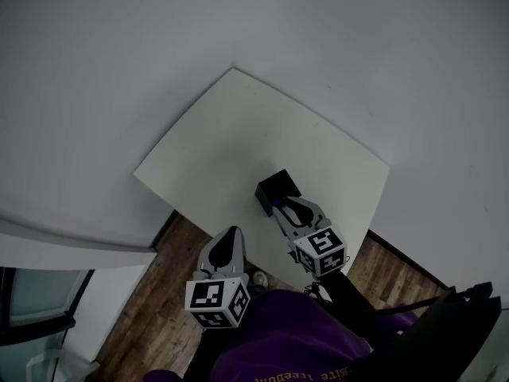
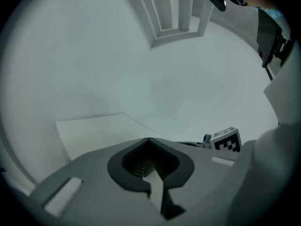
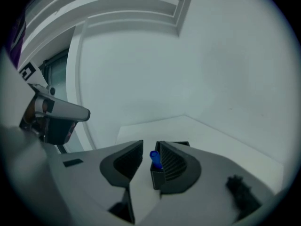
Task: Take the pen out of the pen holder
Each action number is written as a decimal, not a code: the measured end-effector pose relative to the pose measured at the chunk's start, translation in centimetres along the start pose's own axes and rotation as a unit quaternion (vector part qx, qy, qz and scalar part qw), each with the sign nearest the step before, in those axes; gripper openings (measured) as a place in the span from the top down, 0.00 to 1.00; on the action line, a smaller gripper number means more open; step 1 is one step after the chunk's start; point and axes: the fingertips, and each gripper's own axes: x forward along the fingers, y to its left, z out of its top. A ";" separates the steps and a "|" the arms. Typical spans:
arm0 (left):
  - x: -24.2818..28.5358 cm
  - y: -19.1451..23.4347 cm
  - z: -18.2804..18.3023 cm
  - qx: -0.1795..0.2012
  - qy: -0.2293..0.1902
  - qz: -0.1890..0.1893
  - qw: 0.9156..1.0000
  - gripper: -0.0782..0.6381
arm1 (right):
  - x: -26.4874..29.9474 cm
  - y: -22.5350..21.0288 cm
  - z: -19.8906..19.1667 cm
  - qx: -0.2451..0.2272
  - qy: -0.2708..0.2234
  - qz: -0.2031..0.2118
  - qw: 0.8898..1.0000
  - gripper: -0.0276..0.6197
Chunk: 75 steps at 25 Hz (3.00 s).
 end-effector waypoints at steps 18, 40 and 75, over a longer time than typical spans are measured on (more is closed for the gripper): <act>1.3 1.8 0.6 0.001 0.005 0.015 1.000 0.88 | 2.8 -0.9 -2.3 -0.007 0.045 0.002 0.999 0.80; 1.5 1.4 1.0 0.010 0.000 0.012 1.000 0.88 | 1.9 -2.9 -1.5 -0.007 0.036 -0.034 0.999 0.84; 0.2 1.0 2.5 0.010 -0.033 0.015 0.999 0.88 | -2.1 -3.2 5.2 -0.011 -0.068 -0.053 0.996 0.85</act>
